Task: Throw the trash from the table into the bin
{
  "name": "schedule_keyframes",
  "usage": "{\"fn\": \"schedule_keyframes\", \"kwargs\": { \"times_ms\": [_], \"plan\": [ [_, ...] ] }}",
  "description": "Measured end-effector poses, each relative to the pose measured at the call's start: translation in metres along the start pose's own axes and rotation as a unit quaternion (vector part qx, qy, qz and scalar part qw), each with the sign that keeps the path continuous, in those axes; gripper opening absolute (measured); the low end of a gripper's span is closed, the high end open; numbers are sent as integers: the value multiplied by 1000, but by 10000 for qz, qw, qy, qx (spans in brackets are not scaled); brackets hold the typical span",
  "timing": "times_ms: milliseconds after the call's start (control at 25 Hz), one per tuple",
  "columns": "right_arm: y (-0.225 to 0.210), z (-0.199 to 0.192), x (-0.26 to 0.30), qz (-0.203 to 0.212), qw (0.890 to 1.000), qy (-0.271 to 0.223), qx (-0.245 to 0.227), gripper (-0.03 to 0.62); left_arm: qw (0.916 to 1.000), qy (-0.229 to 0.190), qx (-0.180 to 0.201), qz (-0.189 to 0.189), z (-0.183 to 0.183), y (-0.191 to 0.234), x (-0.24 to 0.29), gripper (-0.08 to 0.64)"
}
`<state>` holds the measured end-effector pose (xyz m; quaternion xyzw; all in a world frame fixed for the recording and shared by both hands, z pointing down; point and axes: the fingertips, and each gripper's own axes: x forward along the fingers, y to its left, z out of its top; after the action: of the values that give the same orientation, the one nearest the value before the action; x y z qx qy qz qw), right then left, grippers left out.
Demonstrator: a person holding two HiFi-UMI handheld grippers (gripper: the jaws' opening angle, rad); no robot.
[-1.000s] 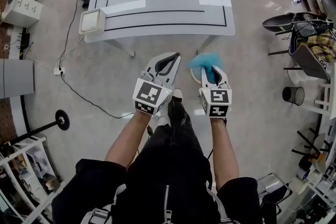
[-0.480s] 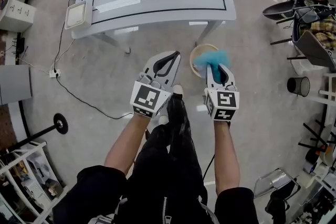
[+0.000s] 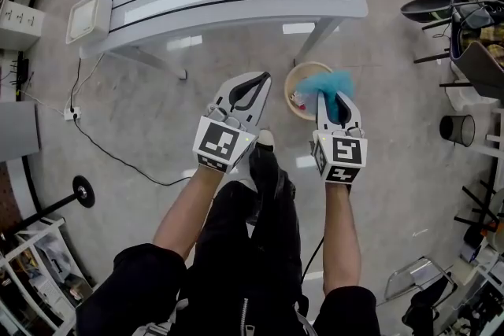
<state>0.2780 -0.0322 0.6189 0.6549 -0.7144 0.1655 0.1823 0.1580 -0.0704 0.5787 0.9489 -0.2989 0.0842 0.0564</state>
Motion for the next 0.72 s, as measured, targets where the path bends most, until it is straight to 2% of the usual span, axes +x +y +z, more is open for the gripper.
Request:
{"fn": "schedule_keyframes", "kwargs": {
  "times_ms": [320, 520, 720],
  "plan": [
    [-19, -57, 48, -95, 9999, -17, 86, 63, 10000, 61, 65, -2, -60, 17, 26, 8],
    [-18, -80, 76, -82, 9999, -129, 22, 63, 9998, -77, 173, 62, -87, 33, 38, 7],
    [-29, -110, 103, -168, 9994, -285, -80, 63, 9995, -250, 211, 28, -129, 38, 57, 7]
  ]
}}
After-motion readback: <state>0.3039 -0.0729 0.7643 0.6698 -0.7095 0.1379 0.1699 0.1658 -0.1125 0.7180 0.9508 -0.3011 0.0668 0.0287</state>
